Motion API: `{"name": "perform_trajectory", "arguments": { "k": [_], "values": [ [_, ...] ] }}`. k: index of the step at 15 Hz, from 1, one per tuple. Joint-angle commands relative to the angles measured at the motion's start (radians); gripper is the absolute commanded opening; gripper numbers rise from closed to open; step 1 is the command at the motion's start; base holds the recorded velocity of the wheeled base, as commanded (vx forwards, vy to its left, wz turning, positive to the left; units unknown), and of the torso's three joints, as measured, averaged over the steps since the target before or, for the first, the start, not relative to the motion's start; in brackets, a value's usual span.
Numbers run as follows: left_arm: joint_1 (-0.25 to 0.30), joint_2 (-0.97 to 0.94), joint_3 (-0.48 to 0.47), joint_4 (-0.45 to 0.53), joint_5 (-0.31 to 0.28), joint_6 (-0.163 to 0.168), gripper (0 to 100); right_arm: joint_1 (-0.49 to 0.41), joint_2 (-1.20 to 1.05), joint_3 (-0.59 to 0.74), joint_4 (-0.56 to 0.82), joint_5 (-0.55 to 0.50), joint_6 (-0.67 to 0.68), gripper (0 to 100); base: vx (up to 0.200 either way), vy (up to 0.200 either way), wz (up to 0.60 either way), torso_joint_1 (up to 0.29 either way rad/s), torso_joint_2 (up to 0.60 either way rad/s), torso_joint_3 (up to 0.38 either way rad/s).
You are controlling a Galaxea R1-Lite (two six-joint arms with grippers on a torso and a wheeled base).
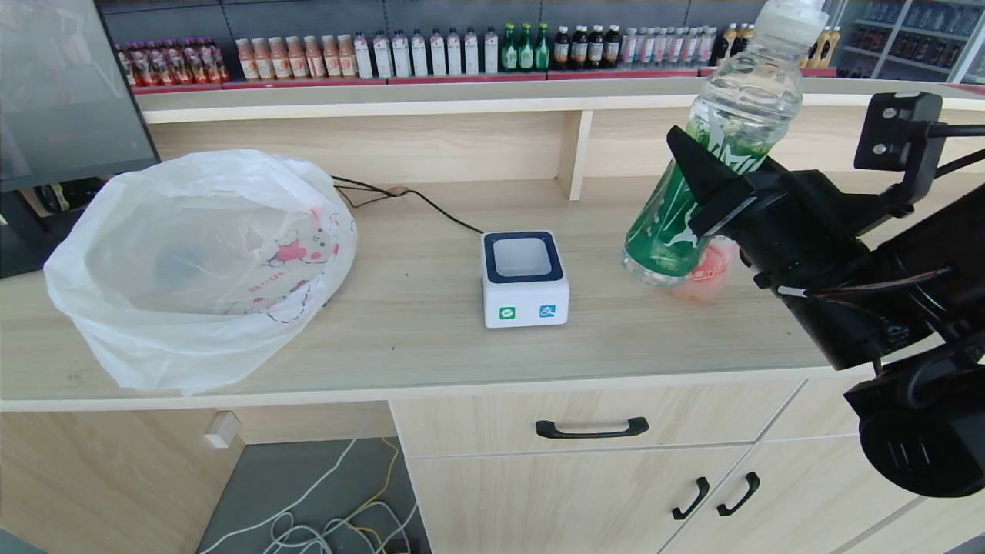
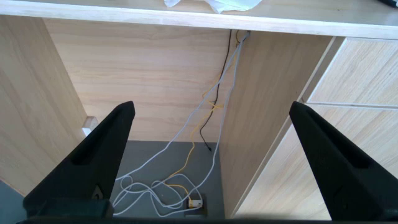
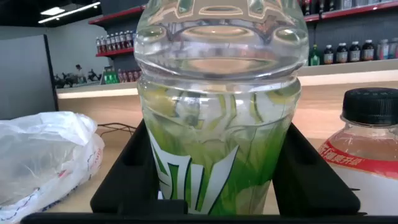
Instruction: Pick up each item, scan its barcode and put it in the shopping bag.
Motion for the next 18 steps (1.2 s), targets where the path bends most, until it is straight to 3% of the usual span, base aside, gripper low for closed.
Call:
{"name": "perform_trajectory", "arguments": {
  "k": [1, 9, 18],
  "values": [
    [-0.001, 0.000, 0.000, 0.000, 0.000, 0.000, 100, -0.005, 0.002, 0.041, 0.000, -0.002, -0.011, 0, 0.000, 0.000, 0.00, 0.000, 0.00, 0.000],
    [0.000, 0.000, 0.000, 0.000, 0.000, 0.000, 100, -0.002, -0.012, 0.038, 0.000, -0.002, -0.043, 0, 0.000, 0.000, 0.00, 0.000, 0.00, 0.000],
    [0.000, 0.000, 0.000, 0.000, 0.000, -0.004, 100, 0.000, -0.018, 0.043, 0.000, -0.002, -0.040, 0, 0.000, 0.200, 0.00, 0.005, 0.00, -0.001]
  ]
}}
